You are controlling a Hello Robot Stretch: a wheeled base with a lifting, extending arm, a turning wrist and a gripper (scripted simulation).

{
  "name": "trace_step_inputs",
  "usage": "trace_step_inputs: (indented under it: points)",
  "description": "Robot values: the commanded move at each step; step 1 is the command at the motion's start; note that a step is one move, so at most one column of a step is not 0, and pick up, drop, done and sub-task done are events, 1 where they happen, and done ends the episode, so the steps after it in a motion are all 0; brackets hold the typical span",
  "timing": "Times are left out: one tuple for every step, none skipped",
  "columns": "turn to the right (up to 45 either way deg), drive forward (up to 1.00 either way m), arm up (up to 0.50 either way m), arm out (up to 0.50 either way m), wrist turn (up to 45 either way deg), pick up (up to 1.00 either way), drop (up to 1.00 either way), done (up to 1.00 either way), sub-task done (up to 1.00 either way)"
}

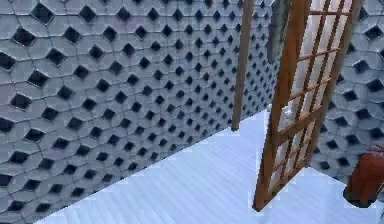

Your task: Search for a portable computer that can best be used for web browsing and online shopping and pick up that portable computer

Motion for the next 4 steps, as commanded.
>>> trace_step_inputs:
  points:
    - [0.0, 0.95, 0.00, 0.00, 0.0, 0.00, 0.00, 0.00, 0.00]
    - [27.0, 0.00, 0.00, 0.00, 0.0, 0.00, 0.00, 0.00, 0.00]
    - [0.0, 0.80, 0.00, 0.00, 0.0, 0.00, 0.00, 0.00, 0.00]
    - [39.0, 0.00, 0.00, 0.00, 0.0, 0.00, 0.00, 0.00, 0.00]
